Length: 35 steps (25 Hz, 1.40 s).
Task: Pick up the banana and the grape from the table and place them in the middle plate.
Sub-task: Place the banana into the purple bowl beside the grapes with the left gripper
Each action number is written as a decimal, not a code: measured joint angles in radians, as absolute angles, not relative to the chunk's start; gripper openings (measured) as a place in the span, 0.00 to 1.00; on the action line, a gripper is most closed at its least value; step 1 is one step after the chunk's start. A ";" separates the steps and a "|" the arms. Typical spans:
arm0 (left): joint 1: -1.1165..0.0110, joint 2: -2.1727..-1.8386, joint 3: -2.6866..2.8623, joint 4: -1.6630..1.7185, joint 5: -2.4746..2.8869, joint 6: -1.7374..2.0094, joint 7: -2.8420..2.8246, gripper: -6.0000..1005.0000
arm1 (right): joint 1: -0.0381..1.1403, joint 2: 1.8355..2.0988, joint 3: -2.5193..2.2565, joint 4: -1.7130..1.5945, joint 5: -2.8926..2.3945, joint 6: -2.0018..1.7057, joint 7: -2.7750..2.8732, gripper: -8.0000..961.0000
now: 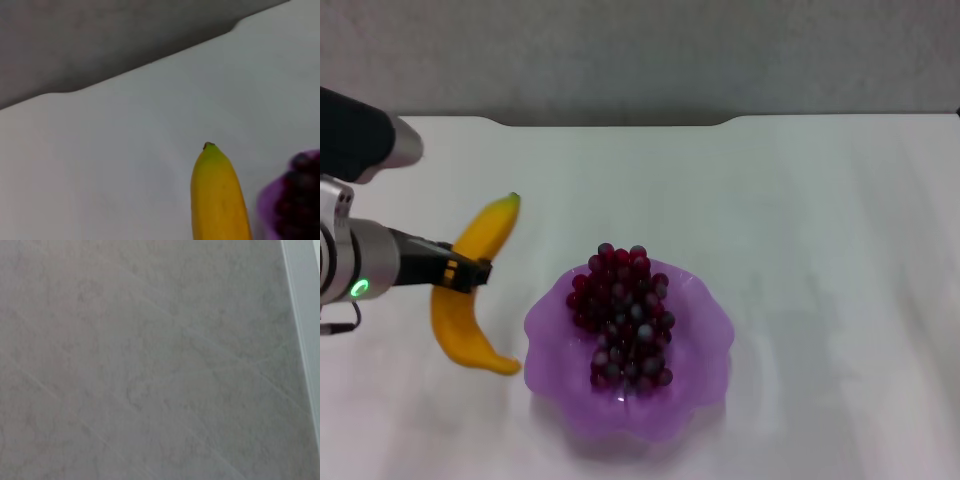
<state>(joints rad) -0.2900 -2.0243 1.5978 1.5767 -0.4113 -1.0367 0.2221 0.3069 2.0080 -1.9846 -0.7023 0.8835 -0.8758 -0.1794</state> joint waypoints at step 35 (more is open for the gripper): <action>-0.445 -2.028 1.772 1.283 -0.872 -0.790 0.595 0.48 | 0.333 2.008 -2.023 -0.681 0.892 -0.891 -0.179 0.81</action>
